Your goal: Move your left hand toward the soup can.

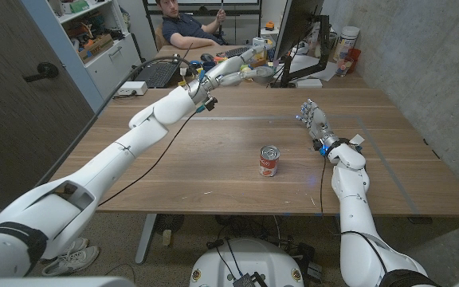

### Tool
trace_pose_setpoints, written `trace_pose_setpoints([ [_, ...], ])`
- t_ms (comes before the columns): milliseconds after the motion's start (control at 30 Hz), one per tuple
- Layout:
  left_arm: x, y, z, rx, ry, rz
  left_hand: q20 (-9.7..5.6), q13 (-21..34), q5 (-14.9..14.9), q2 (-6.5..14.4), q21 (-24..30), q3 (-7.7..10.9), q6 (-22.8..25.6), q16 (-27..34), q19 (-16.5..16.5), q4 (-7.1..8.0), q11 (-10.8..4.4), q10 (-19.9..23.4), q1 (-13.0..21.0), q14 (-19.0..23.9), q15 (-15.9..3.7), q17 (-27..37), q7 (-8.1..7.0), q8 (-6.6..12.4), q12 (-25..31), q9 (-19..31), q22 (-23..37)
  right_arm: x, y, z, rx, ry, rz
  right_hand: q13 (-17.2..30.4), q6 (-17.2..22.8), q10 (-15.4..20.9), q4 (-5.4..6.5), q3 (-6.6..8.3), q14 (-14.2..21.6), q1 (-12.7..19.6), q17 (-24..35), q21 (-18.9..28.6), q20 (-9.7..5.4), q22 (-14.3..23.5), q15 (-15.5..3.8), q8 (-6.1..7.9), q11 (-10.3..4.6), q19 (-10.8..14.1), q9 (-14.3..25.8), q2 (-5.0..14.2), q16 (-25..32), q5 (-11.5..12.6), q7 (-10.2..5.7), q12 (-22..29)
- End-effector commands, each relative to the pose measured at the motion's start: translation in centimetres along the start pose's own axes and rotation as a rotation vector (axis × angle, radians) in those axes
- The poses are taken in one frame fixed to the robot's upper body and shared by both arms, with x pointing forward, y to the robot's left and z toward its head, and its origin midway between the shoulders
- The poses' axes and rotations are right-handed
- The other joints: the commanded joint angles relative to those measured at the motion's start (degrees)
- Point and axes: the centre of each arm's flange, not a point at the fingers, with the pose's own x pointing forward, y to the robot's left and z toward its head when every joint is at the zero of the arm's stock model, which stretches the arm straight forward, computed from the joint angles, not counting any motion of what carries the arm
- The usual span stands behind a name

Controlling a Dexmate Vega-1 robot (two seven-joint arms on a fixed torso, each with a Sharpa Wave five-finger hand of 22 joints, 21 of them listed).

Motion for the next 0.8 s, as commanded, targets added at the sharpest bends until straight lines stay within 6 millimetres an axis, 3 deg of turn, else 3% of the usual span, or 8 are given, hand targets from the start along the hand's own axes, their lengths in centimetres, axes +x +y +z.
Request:
trace_pose_setpoints([
  [33,2.9,-3.1,1.6,0.040,-0.098,-0.182,0.03,0.32,0.56,0.05,-0.20,0.19,-0.31,0.06,0.19,-0.72,-0.26,-0.58,1.21,-0.61,-0.06,0.07,0.05,-0.07,0.28,0.26,0.09,0.1,0.1,-0.1,0.009,-0.013,0.002,0.27,0.26,0.28,-0.04,0.50,-0.86,0.26,0.20,-0.38,-3.38,0.26,-0.16,0.26,-0.01,-2.57,0.09,5.87,-0.08,0.24,-0.02,0.27],
  [500,4.0,-6.7,1.4,0.116,-0.103,-0.333,0.09,0.34,0.77,0.38,-0.74,0.27,-0.13,0.23,0.51,-1.36,-0.34,-1.11,2.50,-0.66,-0.23,0.06,0.04,0.06,0.28,0.30,0.10,-0.1,0.2,-0.4,0.011,-0.017,0.004,0.27,0.37,0.36,-0.05,0.56,-0.75,0.25,0.19,-0.69,-3.39,0.27,-0.12,0.25,-0.05,-2.36,0.08,5.85,-0.21,0.24,0.03,0.24],
  [800,4.3,-9.5,1.1,0.059,-0.115,-0.408,-0.61,0.34,0.92,0.67,-0.87,0.22,0.29,0.65,1.84,-1.79,-0.45,-0.69,3.45,0.22,-0.51,0.06,0.05,0.24,0.57,0.36,0.12,-0.2,0.1,-0.4,0.016,-0.017,0.000,0.27,0.42,0.39,-0.04,0.57,-0.71,0.23,0.19,-0.93,-3.39,0.28,-0.06,0.23,-0.01,-2.29,0.08,5.82,-0.31,0.23,0.02,0.21],
])
